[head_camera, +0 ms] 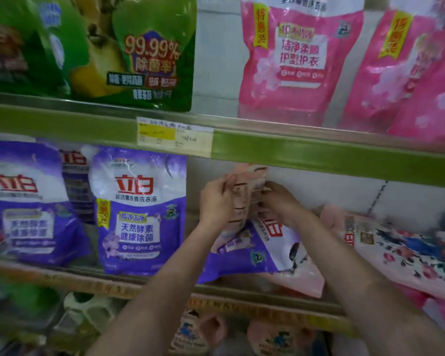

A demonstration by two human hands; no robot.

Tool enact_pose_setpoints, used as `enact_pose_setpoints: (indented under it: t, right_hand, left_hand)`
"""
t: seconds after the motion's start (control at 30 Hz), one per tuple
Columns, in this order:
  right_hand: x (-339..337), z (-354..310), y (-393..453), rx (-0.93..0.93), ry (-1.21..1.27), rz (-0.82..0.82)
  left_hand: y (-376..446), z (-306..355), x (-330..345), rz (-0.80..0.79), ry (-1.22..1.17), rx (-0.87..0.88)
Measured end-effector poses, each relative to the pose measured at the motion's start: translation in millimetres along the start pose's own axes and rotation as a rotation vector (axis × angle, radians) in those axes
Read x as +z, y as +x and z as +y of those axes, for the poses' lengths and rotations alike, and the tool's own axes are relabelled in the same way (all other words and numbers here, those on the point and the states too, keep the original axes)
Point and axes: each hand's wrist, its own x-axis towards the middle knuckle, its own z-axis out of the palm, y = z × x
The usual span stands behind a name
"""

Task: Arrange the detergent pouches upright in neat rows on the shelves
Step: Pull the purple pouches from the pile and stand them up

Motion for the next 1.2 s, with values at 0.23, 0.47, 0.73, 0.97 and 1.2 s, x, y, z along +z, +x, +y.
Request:
enact_pose_setpoints:
  t: [0.23,0.47,0.73,0.97,1.2]
  right_hand:
    - [-11,7,24,0.065,0.158,-0.061]
    - [-4,13,52,0.054,0.192,0.312]
    - [-9,26,58,0.058,0.131,0.356]
    - [-34,19,31,0.037,-0.275,0.006]
    - [-64,26,-6,-0.15,-0.414,0.212]
  left_hand:
    - [26,-12,-4,-0.037,-0.262,-0.241]
    - [56,-17,-2,0.111,-0.137,-0.268]
    - [53,-19,7,-0.161,0.317,-0.342]
    - [-45,-36,18,-0.846,0.404,-0.091]
    - [-81,-54,58,-0.726,0.97,0.25]
